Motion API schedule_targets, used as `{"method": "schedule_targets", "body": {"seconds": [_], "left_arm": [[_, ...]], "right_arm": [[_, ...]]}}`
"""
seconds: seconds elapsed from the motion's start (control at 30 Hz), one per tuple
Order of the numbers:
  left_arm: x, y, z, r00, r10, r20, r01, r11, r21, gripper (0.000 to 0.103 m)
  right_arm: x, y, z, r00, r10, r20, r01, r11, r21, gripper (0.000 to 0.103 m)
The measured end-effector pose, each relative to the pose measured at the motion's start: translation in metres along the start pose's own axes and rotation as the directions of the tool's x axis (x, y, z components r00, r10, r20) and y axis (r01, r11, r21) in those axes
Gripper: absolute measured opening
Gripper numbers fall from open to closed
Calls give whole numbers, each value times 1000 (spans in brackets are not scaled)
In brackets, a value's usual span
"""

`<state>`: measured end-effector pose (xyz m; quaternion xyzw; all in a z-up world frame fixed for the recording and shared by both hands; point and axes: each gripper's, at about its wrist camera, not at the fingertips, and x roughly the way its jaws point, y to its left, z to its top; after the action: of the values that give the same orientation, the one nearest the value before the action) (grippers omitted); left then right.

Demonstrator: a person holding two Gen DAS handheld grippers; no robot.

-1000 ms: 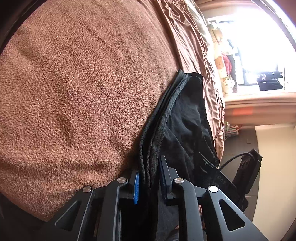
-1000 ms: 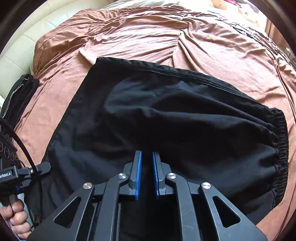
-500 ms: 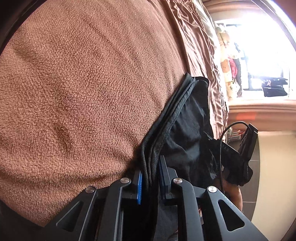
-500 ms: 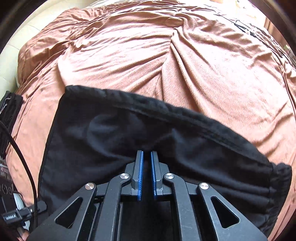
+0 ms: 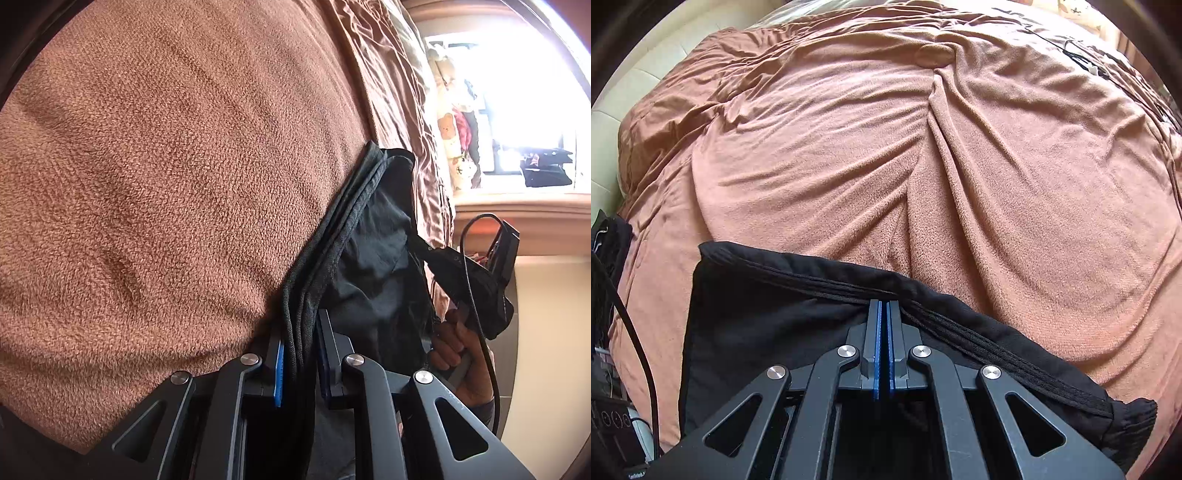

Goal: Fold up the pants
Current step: 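Grasp the shorts edge with the right gripper while the left gripper holds the hem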

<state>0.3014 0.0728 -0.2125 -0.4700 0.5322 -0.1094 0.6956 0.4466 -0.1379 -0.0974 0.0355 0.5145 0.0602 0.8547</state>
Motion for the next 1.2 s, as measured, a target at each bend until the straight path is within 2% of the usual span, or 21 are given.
{"method": "schedule_targets", "body": {"seconds": [0.23,0.33,0.47,0.7,0.9,1.03,1.2], "left_arm": [[1,-2,-7,999,-25,-31,26,999,42,17],[-1,-2,-13,999,-26,-41,28,998,61,17],[-4,1,-19,998,-34,-49,37,997,60,17],[-11,7,-29,997,-46,-56,49,997,58,17],[-11,6,-30,998,-49,-49,52,997,64,17],[-15,5,-30,998,-50,-38,52,996,66,11],[-21,-5,-34,998,-60,-21,62,993,96,8]], "right_arm": [[-55,5,-29,996,60,66,-59,998,-10,0],[-70,8,-47,995,77,69,-74,997,-35,0],[-72,10,-76,994,103,25,-101,994,-46,0],[-62,13,-117,995,93,-26,-94,995,-23,0],[-73,13,-145,995,97,0,-97,995,2,0],[-81,12,-164,992,127,4,-127,992,22,0],[-90,6,-188,988,156,22,-157,986,53,0]]}}
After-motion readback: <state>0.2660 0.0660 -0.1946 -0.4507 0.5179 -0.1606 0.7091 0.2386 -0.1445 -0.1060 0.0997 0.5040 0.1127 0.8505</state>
